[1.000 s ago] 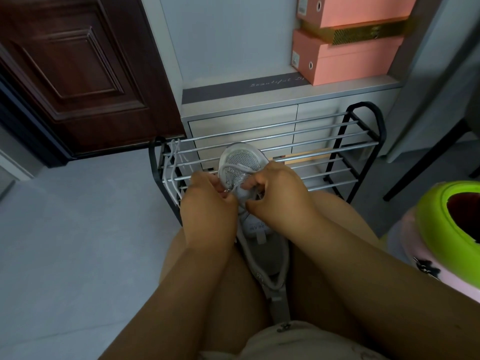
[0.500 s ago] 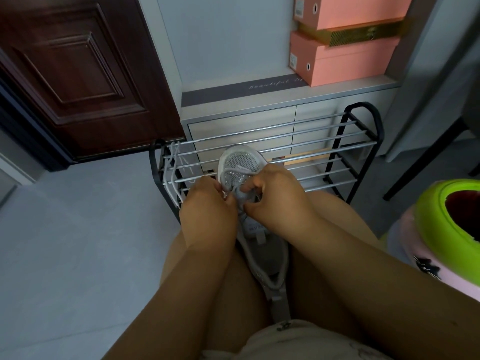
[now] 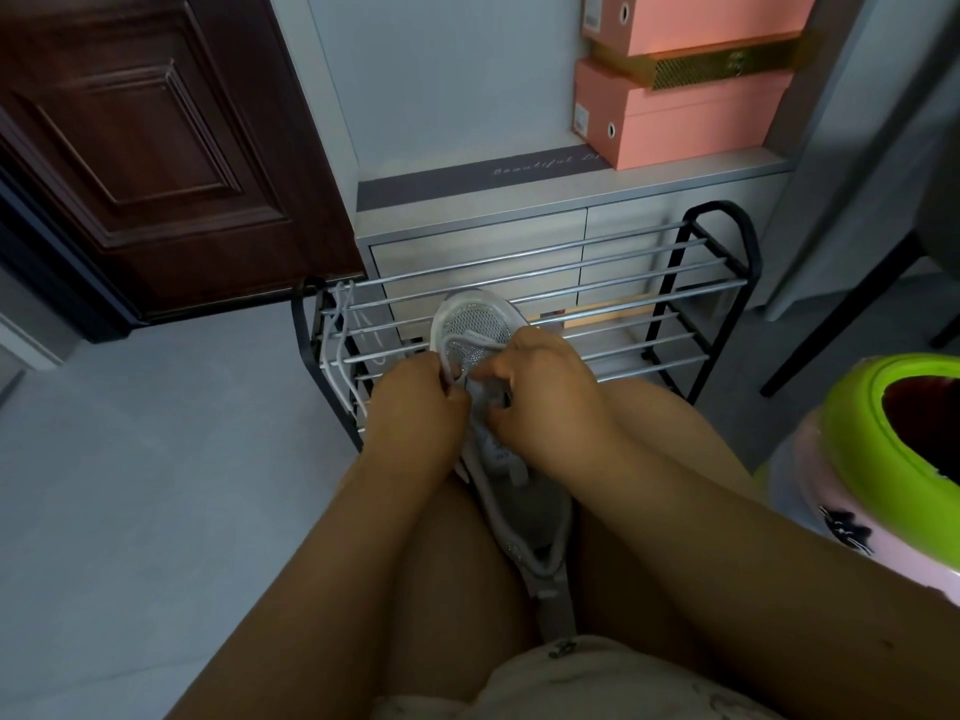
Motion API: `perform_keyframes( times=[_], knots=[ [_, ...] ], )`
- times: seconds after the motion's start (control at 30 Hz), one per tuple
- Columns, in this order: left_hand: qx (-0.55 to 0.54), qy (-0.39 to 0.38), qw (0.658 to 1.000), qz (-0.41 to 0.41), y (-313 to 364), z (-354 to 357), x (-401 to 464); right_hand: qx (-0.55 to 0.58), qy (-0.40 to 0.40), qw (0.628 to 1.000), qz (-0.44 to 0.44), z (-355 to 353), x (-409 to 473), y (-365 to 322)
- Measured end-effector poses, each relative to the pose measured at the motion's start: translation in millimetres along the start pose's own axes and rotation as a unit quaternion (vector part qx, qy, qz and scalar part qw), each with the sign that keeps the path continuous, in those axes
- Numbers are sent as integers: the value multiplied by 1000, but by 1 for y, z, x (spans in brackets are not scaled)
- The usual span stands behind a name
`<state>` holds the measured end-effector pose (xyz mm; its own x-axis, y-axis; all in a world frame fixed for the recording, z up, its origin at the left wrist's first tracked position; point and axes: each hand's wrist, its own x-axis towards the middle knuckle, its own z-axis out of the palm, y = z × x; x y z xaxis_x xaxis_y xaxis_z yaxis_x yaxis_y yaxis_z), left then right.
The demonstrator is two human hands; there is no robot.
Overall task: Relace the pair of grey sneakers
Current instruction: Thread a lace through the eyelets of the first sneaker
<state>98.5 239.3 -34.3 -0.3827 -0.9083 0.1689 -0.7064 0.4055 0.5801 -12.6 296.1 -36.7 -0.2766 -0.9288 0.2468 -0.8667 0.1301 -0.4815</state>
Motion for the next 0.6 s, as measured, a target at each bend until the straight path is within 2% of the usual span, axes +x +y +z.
perform_keyframes(
  times=[0.17,0.3,0.43,0.53,0.6],
  knots=[
    [-40,-95,995,16,-8,-10,11,-47,28,998,13,3,3,-4],
    [-58,-138,989,16,-13,-17,16,-92,13,996,-5,0,6,-1],
    [-65,-123,989,47,-11,-18,12,-35,41,996,-71,-2,4,-2],
    [-29,-102,993,56,-9,-17,13,-94,16,992,-81,0,2,-4],
    [-1,-104,993,60,-6,-18,15,-148,29,986,-74,1,1,-4]
  ],
)
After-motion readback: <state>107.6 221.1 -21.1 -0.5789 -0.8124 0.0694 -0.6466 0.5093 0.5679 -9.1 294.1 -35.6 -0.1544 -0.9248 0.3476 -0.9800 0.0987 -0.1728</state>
